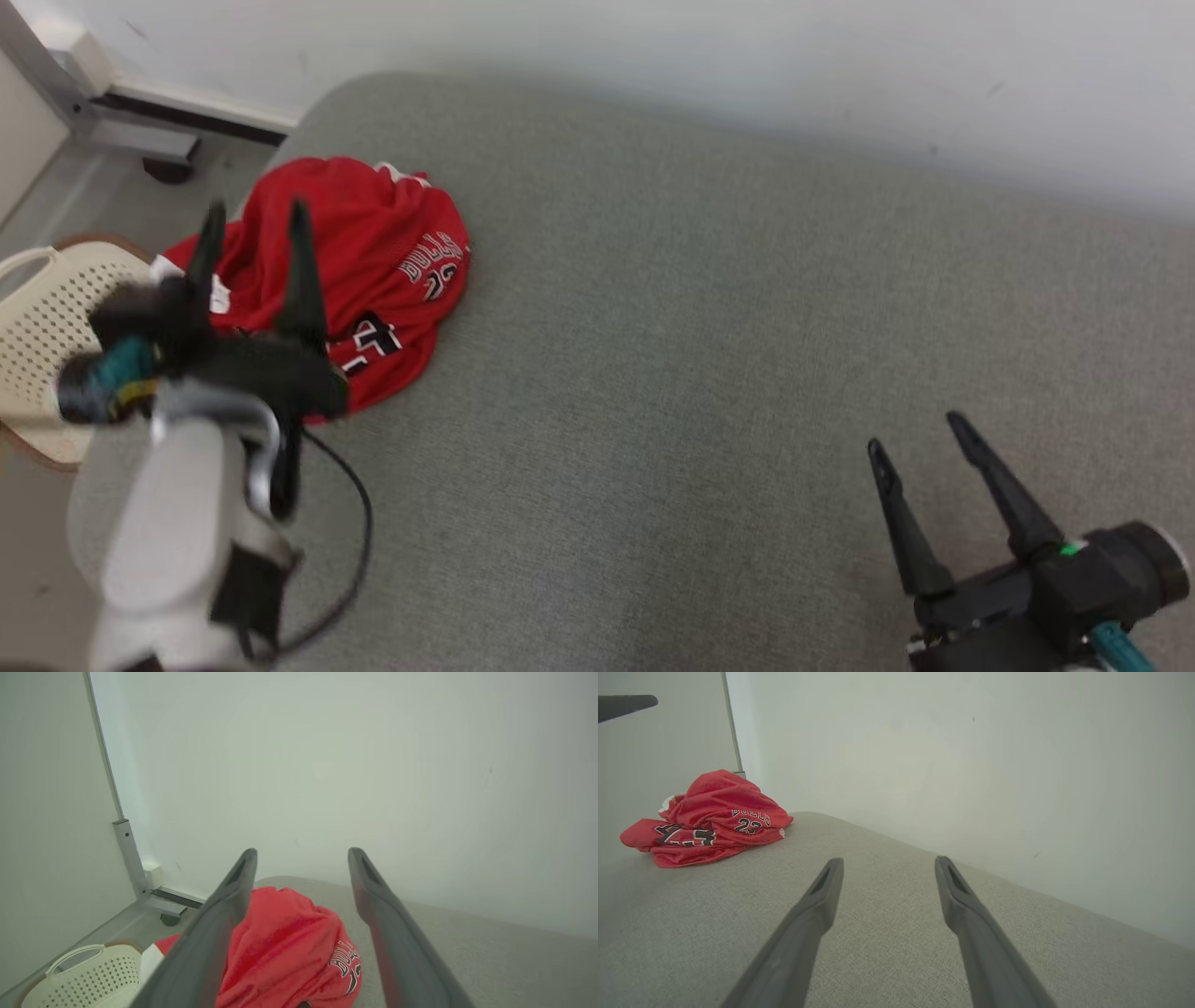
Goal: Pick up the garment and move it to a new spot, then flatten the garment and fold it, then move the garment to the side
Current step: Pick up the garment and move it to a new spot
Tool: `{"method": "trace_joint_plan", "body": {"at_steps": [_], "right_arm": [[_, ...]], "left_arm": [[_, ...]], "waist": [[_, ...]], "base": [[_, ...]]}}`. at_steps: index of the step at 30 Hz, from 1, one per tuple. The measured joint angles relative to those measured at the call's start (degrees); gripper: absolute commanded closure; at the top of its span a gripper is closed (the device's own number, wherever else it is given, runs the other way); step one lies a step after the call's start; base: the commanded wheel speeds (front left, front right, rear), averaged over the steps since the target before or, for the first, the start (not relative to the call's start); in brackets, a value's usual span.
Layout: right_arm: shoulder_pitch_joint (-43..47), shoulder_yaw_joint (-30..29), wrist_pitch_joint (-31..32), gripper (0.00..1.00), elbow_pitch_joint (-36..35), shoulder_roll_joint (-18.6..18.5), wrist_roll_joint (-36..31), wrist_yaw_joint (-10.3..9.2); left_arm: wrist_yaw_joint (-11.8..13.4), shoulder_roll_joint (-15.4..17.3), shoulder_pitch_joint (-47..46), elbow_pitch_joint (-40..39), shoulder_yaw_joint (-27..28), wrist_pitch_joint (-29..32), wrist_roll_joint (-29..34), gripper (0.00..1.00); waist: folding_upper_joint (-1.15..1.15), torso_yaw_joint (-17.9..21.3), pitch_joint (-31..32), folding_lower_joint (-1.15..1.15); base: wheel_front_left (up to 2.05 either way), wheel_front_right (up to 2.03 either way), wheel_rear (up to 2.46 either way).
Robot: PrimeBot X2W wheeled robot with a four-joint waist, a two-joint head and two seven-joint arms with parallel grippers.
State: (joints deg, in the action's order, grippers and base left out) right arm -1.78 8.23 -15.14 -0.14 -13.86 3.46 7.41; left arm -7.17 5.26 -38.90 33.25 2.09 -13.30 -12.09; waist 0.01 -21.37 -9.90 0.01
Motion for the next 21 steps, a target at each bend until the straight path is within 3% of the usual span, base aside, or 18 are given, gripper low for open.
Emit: {"method": "trace_joint_plan", "body": {"at_steps": [8,12,15,21], "right_arm": [[-3.7,-0.32,0.0,0.0,-1.08,-3.04,-0.51,0.04],[-5.15,-0.46,0.0,0.0,-1.36,-3.48,-0.52,0.04],[-5.59,-0.46,0.0,0.0,-1.56,-3.38,-0.53,0.04],[-6.58,0.11,0.0,0.0,-1.51,-3.3,-0.53,0.04]], "left_arm": [[-0.33,6.02,-19.85,14.73,-1.6,10.83,-1.79,0.0],[1.32,7.56,-25.85,23.29,-2.11,18.19,-1.53,0.0],[2.49,7.9,-28.71,28.71,-2.43,24.28,-1.54,0.0],[1.36,8.0,-31.72,35.55,-4.1,34.98,-1.96,0.0]], "waist": [[0.0,1.81,-6.63,0.01],[0.01,3.01,-10.1,0.01],[0.0,4.07,-12.18,0.01],[0.01,6.05,-14.69,0.0]], "base": [[0.0,0.0,0.0],[0.0,0.0,0.0],[0.0,0.0,0.0],[0.0,0.0,0.0]]}}
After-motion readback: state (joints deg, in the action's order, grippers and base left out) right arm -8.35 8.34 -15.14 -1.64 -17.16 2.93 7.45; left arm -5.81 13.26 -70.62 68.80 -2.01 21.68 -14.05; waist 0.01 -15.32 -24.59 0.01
